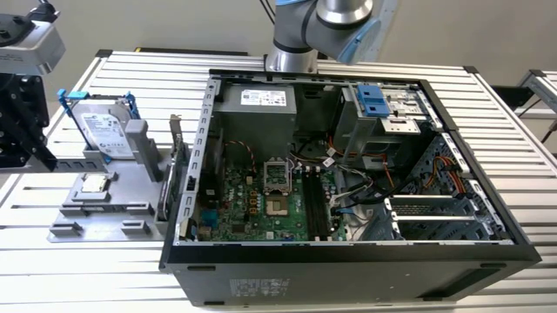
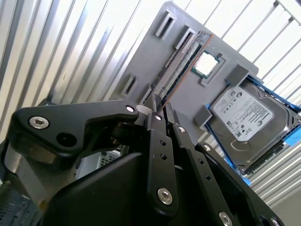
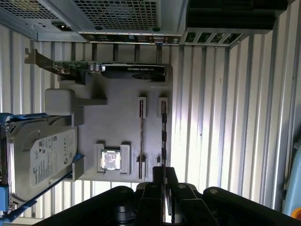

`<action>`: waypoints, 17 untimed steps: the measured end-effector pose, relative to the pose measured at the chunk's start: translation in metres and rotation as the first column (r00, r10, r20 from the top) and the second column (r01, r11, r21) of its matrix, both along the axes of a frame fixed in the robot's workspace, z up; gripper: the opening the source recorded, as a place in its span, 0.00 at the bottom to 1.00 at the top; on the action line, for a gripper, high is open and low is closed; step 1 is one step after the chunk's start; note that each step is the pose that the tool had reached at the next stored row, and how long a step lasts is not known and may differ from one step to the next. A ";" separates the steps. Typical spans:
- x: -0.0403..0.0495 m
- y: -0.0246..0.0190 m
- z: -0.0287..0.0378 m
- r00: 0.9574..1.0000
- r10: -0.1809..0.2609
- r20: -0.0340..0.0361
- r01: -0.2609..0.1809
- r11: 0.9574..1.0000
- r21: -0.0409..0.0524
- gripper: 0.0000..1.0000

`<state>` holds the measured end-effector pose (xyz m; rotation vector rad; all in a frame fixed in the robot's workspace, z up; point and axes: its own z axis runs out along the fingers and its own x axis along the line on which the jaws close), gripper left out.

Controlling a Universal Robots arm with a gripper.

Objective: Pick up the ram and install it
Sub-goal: 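Pick up the ram and move it above insertion slot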

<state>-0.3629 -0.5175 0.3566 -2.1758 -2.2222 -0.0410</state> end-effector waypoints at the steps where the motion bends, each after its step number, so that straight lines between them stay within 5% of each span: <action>1: 0.0000 0.0000 0.0009 1.000 0.000 0.000 0.000 1.000 0.000 0.00; 17: 0.0000 0.0000 0.0138 1.000 0.000 0.000 0.000 1.000 0.000 0.00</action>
